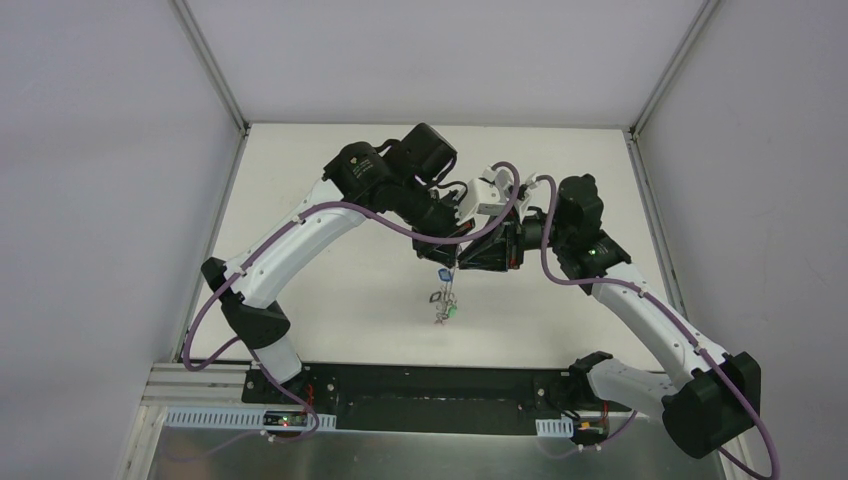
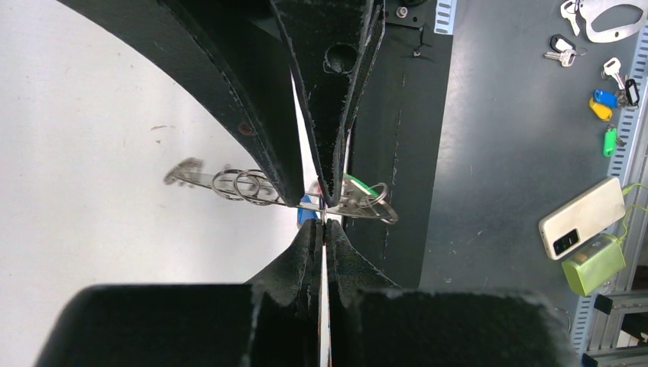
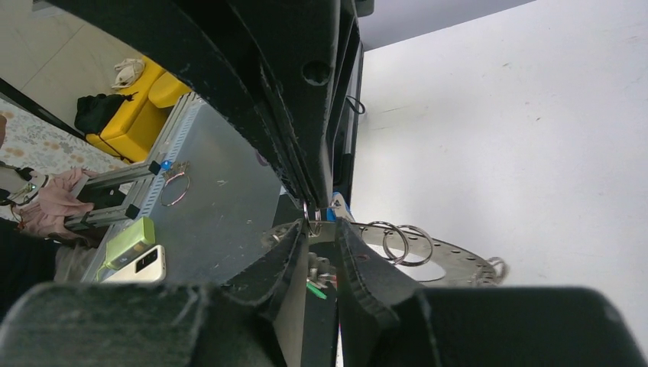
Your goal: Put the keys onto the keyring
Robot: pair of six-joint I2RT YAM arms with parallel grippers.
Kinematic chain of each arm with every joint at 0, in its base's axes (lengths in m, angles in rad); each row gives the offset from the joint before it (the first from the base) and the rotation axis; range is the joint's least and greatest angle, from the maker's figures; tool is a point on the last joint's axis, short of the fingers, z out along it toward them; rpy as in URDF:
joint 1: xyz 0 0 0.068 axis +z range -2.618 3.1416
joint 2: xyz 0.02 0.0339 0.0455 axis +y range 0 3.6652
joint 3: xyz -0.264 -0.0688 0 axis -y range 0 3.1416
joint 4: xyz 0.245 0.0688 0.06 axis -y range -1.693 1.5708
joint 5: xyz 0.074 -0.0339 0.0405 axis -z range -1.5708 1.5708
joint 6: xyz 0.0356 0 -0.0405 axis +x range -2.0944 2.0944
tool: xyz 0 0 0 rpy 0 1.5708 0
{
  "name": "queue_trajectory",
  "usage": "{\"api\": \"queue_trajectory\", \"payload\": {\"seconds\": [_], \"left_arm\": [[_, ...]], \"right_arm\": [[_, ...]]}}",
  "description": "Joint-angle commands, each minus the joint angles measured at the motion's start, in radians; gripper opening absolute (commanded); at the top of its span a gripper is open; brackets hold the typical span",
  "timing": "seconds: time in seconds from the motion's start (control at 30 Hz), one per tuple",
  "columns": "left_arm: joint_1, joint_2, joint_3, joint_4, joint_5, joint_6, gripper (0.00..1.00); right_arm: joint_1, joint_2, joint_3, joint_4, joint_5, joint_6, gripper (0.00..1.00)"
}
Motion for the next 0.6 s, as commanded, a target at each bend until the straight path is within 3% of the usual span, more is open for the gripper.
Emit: {"api": "queue_trajectory", "payload": {"seconds": [0.0,0.57], "left_arm": [[-0.006,0.003,0.015,0.021,0.038,-0.009,0.00],[0.009,0.008,0.024,0.026,0.048,-0.013,0.00]], "right_arm": [[0.006,-0.008,0.025,0.064,-0.039,0.033,0.20],[0.014,0.004,0.000,0.119,-0.029,0.072,0.01]]}}
